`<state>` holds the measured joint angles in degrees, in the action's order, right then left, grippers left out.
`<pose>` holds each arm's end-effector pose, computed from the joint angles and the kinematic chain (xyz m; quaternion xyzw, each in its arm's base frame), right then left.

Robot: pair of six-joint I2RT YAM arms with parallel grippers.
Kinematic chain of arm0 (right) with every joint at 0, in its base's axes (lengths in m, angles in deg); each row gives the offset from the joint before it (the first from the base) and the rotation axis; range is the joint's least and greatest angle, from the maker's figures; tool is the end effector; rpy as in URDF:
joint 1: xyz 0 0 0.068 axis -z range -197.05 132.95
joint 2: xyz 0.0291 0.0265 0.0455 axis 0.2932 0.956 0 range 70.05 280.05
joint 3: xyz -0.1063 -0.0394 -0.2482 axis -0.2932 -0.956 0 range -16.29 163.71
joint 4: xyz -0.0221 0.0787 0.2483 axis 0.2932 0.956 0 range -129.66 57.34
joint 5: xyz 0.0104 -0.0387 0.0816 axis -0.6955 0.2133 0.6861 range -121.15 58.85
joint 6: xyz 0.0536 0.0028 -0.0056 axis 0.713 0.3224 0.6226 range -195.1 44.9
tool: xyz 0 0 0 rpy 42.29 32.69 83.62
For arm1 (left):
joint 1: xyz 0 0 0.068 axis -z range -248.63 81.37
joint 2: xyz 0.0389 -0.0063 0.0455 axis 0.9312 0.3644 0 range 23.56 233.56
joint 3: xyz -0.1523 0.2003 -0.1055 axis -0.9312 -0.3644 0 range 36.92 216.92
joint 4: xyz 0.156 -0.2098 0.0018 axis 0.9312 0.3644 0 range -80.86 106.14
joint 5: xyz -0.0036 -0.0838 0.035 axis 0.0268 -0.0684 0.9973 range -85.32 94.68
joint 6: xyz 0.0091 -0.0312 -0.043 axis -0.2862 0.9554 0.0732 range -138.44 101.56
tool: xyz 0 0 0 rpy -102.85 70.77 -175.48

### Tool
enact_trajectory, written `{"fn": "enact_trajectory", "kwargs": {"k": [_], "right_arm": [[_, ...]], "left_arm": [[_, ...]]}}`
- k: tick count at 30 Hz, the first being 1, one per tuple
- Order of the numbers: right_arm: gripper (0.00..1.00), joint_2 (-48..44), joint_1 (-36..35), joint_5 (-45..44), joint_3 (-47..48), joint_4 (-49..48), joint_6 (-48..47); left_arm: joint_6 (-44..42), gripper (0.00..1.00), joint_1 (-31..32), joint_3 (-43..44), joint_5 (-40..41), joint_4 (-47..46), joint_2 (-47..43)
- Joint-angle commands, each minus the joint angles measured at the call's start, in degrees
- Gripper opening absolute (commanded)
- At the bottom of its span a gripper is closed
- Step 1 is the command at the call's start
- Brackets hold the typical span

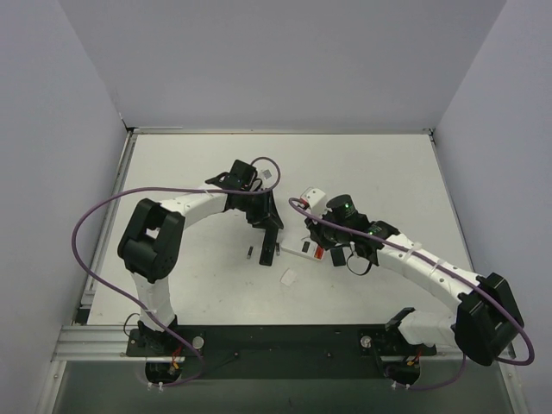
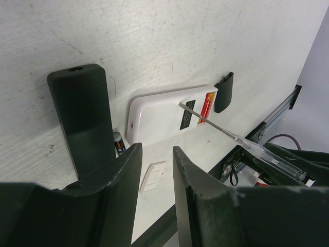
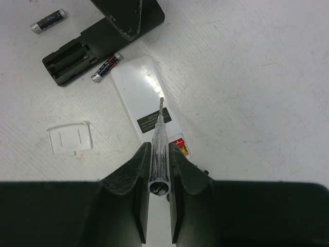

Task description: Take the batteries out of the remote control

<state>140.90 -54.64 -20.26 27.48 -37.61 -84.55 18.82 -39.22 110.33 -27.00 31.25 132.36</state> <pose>0.2131 0.1723 0.2517 -0.3866 0.7678 0.2019 0.4693 0.3355 -0.2105 0.1826 0.0130 0.9266 -0.3669 0.0809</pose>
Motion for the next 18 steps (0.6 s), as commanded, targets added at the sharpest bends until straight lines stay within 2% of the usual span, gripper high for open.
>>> {"fn": "enact_trajectory", "kwargs": {"k": [1, 3, 9, 15, 18], "right_arm": [[0.0, -2.47, -0.3, -2.44, 0.7, 2.61, 0.83], [0.0, -2.73, 0.14, -8.07, 3.24, 6.38, 4.24], [0.0, -6.42, 1.72, -12.2, 5.45, 13.59, 9.45], [0.0, -7.04, 2.43, -11.34, 7.91, 18.61, 13.4], [0.0, -6.17, 2.43, -7.74, 9.4, 19.93, 15.69]], "left_arm": [[0.27, 0.4, 1.17, 0.86, -1.89, -3.21, -1.04], [0.36, 0.4, 1.79, 1.3, -2.15, -3.47, -0.6], [0.98, 0.4, 3.99, 3.5, -2.68, -4.18, 1.33], [2.29, 0.4, 5.31, 2.53, -3.82, -6.11, 2.91], [2.65, 0.4, 5.66, 1.92, -4.0, -7.08, 3.88]]}}
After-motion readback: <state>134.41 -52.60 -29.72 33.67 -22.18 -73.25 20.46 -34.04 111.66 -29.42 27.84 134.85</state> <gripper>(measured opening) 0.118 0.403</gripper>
